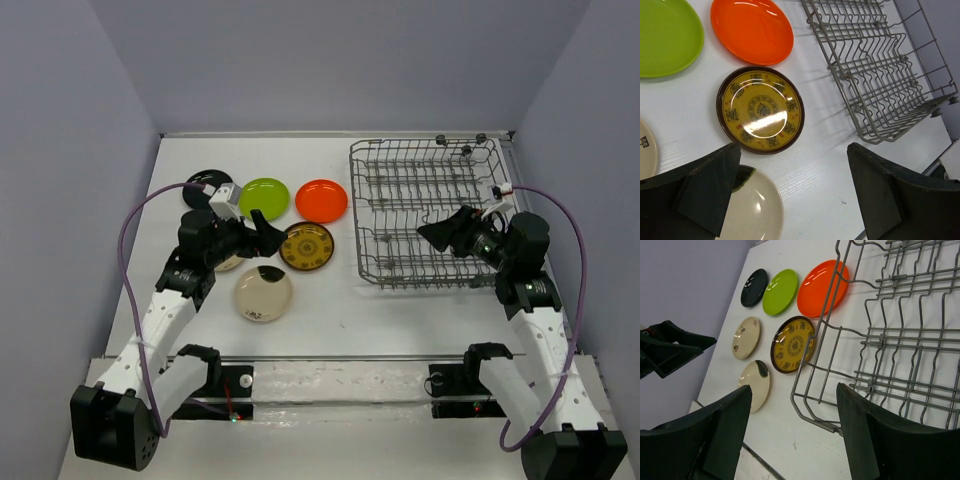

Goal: Load the plates into the dish rack

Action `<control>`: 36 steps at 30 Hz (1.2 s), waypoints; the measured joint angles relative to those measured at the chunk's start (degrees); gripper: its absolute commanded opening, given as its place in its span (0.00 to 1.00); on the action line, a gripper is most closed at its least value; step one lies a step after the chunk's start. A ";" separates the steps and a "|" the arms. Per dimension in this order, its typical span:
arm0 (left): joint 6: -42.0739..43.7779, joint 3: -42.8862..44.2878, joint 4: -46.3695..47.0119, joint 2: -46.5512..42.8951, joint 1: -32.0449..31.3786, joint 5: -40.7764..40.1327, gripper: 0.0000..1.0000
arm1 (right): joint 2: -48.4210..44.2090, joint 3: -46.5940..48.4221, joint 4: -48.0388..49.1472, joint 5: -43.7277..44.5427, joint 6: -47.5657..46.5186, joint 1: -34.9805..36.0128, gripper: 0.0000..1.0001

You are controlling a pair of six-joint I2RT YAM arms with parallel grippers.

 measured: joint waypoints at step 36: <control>-0.87 18.38 -6.34 39.56 -2.73 -14.62 0.66 | -2.49 -6.64 7.65 -3.58 1.88 1.20 0.60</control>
